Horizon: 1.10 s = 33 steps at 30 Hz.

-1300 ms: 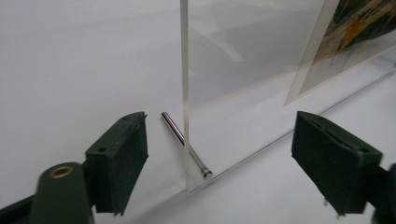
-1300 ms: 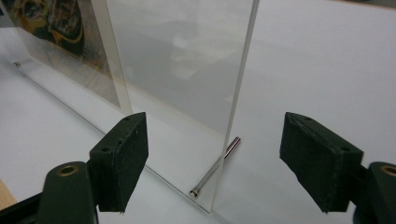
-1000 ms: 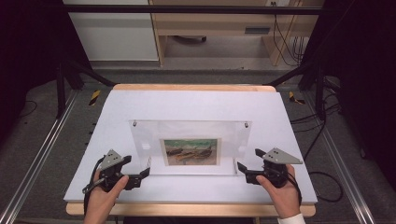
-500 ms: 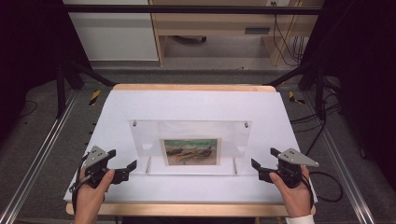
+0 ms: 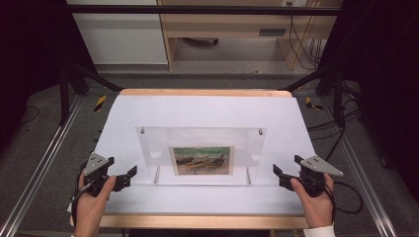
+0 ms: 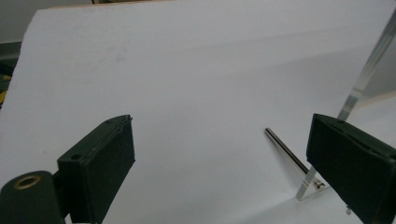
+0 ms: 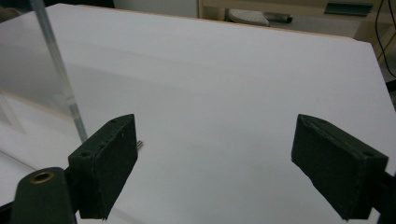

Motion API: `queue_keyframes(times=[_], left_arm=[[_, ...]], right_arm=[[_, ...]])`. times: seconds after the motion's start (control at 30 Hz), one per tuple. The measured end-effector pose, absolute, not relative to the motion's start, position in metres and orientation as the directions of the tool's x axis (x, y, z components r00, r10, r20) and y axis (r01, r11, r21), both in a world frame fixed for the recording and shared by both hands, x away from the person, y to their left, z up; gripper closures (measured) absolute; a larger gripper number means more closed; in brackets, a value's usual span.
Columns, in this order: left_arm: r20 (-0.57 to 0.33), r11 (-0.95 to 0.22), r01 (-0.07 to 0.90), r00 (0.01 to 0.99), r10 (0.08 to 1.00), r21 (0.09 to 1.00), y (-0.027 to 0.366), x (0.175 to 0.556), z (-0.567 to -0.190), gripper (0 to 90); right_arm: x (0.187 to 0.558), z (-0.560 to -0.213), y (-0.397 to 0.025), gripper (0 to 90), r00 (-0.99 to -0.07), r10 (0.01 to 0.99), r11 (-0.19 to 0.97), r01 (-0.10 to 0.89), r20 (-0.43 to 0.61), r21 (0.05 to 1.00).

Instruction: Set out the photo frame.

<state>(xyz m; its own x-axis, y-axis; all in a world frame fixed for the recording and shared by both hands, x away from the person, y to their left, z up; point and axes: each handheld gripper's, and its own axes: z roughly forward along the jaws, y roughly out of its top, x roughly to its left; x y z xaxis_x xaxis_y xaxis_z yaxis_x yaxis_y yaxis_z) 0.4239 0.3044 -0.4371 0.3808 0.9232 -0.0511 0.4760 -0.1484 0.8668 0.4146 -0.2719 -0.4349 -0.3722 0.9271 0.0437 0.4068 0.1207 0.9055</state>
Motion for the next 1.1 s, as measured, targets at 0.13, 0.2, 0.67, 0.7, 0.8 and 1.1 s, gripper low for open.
queue_keyframes(times=[0.13, 0.2, 0.67, 0.7, 0.8, 1.1], left_arm=[[-0.045, -0.145, 0.485, 0.359, 0.932, 0.862, 0.312, 0.427, -0.439, 8.1], [-0.043, -0.145, 0.488, 0.353, 0.934, 0.861, 0.313, 0.427, -0.439, 8.1], [-0.006, -0.189, 0.549, 0.334, 0.943, 0.814, 0.33, 0.435, -0.445, 8.8], [0.012, -0.211, 0.562, 0.336, 0.942, 0.8, 0.328, 0.436, -0.446, 8.4], [0.045, -0.247, 0.578, 0.341, 0.939, 0.778, 0.326, 0.438, -0.448, 8.3], [0.185, -0.368, 0.594, 0.347, 0.92, 0.715, 0.316, 0.438, -0.452, 8.3]], right_arm=[[0.418, -0.438, -0.279, 14.9, -0.337, 0.94, 0.107, 0.426, 0.048, 0.898], [0.418, -0.439, -0.28, 14.9, -0.333, 0.942, 0.108, 0.429, 0.046, 0.897], [0.428, -0.452, -0.295, 14.5, -0.287, 0.955, 0.087, 0.512, 0.074, 0.854], [0.429, -0.454, -0.295, 14.5, -0.296, 0.952, 0.091, 0.526, 0.081, 0.845], [0.431, -0.455, -0.295, 14.5, -0.3, 0.95, 0.095, 0.543, 0.086, 0.834], [0.431, -0.468, -0.291, 15.2, -0.298, 0.951, 0.143, 0.653, 0.079, 0.744]])
